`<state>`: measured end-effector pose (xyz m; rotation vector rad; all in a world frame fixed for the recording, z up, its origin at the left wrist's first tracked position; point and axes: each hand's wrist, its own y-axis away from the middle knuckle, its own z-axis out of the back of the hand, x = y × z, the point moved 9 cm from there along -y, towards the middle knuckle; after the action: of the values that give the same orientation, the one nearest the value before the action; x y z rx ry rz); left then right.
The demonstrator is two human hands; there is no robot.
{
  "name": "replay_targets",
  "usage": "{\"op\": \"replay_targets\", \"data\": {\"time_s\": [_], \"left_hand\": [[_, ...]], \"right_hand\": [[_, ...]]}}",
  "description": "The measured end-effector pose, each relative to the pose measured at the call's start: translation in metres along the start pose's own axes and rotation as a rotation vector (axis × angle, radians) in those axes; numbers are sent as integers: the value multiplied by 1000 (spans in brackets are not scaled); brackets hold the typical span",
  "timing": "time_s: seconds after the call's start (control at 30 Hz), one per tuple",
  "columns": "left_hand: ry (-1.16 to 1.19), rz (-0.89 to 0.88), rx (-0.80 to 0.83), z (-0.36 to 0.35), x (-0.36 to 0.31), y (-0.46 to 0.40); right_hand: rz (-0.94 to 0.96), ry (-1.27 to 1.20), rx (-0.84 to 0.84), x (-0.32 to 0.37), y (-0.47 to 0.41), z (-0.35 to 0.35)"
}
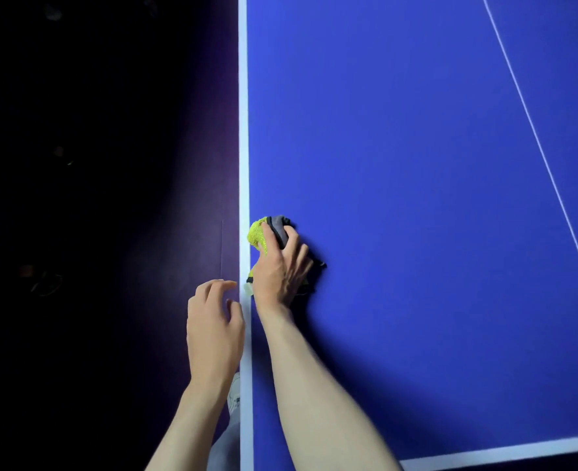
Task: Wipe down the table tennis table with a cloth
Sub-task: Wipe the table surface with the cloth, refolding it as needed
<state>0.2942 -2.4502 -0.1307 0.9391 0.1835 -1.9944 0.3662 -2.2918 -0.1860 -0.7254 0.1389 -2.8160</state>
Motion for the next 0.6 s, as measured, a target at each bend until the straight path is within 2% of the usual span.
{"op": "replay_targets", "data": {"time_s": [0.17,0.6], "left_hand": [[1,-18,30,-48,-43,9],[-51,-66,105,-223,-185,50]], "right_hand": [[3,42,-44,-73,-32,36],[-54,168,-136,-344,-130,164]]}}
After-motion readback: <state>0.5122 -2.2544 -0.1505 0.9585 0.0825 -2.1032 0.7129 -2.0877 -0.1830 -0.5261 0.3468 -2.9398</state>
